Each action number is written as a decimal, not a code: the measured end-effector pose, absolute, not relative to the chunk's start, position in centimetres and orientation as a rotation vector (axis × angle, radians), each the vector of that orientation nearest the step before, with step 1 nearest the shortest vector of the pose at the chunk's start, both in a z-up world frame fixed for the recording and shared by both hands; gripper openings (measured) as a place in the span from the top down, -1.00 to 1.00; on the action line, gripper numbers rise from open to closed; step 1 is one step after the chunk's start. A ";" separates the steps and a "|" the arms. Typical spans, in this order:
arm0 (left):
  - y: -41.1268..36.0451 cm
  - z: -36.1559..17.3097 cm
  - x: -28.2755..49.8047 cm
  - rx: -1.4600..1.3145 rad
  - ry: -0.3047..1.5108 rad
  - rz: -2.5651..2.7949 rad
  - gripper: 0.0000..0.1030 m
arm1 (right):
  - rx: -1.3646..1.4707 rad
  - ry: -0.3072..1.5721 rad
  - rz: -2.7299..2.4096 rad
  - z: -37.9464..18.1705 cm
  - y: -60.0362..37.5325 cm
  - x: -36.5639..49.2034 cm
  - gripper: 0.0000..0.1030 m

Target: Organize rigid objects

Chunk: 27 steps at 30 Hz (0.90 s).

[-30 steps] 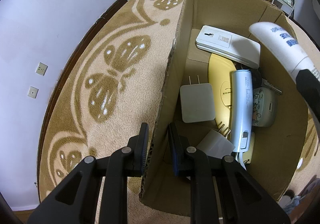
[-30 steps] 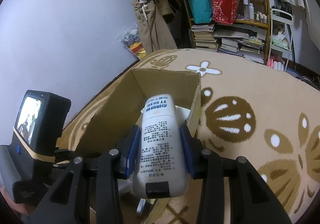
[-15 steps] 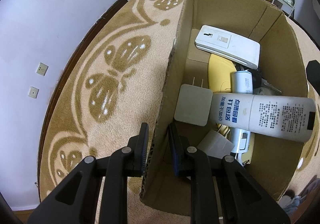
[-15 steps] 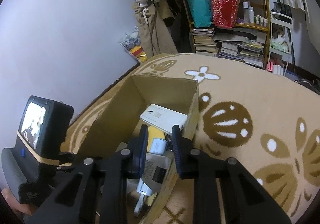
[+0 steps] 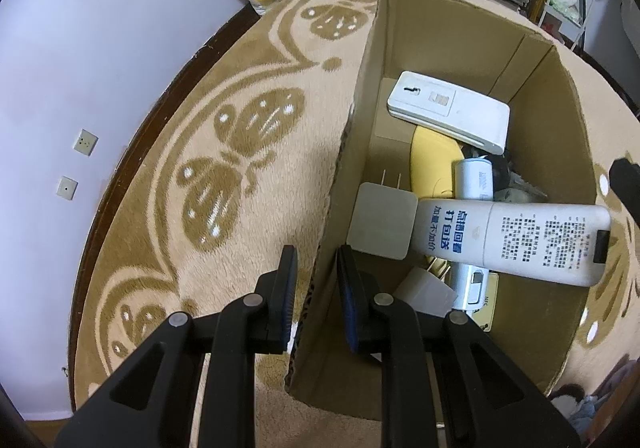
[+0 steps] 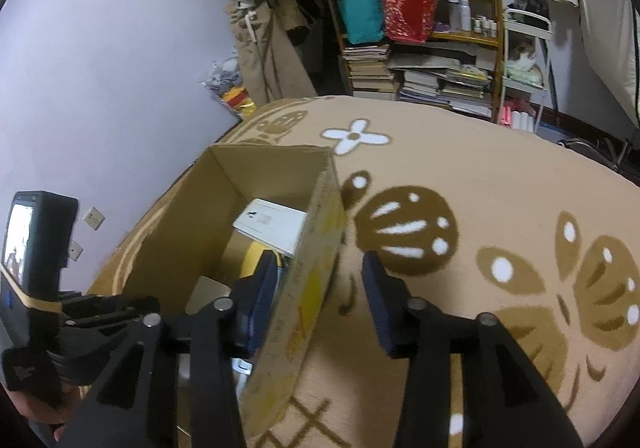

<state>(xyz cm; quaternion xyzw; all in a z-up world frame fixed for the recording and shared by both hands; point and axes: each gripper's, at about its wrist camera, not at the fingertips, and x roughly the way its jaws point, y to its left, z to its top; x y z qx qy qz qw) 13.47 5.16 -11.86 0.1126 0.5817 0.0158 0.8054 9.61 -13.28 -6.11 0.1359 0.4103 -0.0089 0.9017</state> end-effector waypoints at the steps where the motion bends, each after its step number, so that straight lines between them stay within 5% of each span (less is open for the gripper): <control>1: 5.2 -11.8 13.4 0.239 1.242 0.032 0.63 | 0.282 0.852 -0.030 -6.1 -13.4 9.4 -0.20; 5: 5.0 -11.0 13.0 0.226 1.224 0.016 0.62 | 0.282 0.855 -0.079 -5.7 -14.5 8.3 -0.59; 9: 4.6 -10.1 12.3 0.225 1.196 -0.004 0.49 | 0.266 0.851 -0.120 -5.3 -15.6 7.3 -0.76; 14: 4.4 -8.1 11.0 0.212 1.115 -0.033 -0.14 | 0.275 0.842 -0.164 -4.6 -16.6 5.8 -1.00; 22: 4.0 -4.6 8.6 0.209 0.972 -0.070 -0.96 | 0.246 0.831 -0.198 -3.3 -17.2 3.5 -1.00; 27: 3.6 -3.0 6.9 0.199 0.911 -0.113 -0.99 | 0.254 0.821 -0.204 -2.4 -17.6 1.7 -1.00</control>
